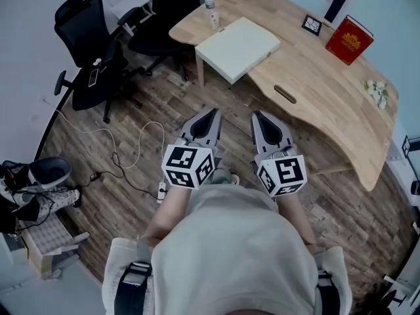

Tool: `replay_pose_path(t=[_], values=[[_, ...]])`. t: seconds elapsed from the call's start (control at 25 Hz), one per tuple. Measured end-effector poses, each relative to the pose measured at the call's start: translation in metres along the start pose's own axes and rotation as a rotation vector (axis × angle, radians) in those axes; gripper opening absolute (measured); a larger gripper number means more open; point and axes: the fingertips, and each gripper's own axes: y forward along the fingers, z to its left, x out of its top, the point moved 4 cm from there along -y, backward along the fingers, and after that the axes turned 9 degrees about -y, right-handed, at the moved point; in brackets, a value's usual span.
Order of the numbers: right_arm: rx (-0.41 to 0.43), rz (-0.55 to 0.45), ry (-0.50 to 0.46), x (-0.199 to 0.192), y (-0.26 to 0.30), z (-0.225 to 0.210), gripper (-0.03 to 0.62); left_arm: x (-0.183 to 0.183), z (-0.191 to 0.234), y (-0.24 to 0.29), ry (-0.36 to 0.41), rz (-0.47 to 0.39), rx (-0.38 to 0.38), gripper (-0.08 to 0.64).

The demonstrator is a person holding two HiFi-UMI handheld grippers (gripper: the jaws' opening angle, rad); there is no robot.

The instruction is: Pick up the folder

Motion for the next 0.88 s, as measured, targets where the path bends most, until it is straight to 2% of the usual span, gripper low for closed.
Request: replay_pose_path(t=[0.28,0.48,0.88], values=[[0.037,0.021,-0.002,-0.005,0.004,-0.002,0.02,-0.004,0.006,-0.002,-0.011,0.017,0.029,0.021],[0.019,0.005,0.013,-0.006,0.009,-0.006,0.02,-0.009,0.012,0.003,-0.028,0.036,0.032,0.021],[0.045,0.033,-0.017,-0.013,0.035,-0.021,0.02,-0.008,0.034,0.045,-0.065,0.059,0.036,0.021]])
